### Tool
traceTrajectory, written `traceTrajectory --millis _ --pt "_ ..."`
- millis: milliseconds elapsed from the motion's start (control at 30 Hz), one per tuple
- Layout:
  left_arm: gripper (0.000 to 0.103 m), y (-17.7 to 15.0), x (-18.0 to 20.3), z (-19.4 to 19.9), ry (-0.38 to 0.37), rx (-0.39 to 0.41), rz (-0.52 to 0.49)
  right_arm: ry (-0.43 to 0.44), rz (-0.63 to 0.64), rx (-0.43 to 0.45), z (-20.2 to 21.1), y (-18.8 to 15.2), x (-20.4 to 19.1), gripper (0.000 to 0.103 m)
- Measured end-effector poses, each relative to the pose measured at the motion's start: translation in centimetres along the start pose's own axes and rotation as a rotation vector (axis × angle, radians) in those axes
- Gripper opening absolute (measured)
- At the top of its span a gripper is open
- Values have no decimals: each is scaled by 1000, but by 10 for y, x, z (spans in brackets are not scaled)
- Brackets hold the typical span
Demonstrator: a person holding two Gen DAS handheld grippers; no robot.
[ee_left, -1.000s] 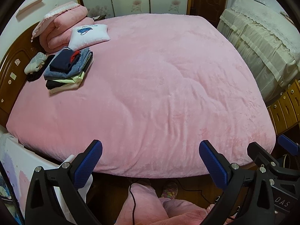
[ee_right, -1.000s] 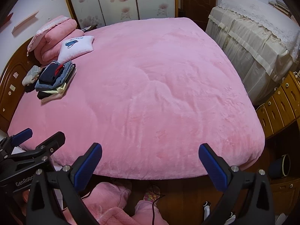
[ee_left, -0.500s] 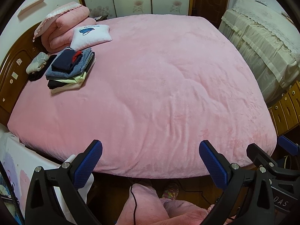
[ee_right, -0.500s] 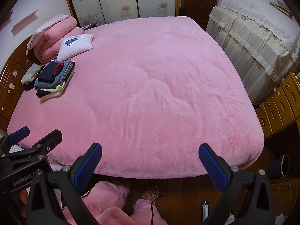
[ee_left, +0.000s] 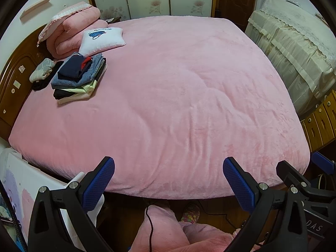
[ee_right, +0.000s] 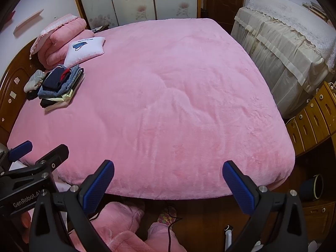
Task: Fold large clothes
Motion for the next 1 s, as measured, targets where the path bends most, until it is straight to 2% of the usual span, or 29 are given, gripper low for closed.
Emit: traceTrajectory --millis 1000 --pt "102 4 3 -4 -5 -6 -25 -2 -14 -2 1 -1 5 103"
Point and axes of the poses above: each gripper's, at about its wrist camera, not at the fingertips, and z roughly against the way its jaws point, x to its right, y to its top, the point moved 7 cm from there along -z, roughly the way its jaws point, and after that the axes turned 9 degrees about -z, right-handed, at the moved point
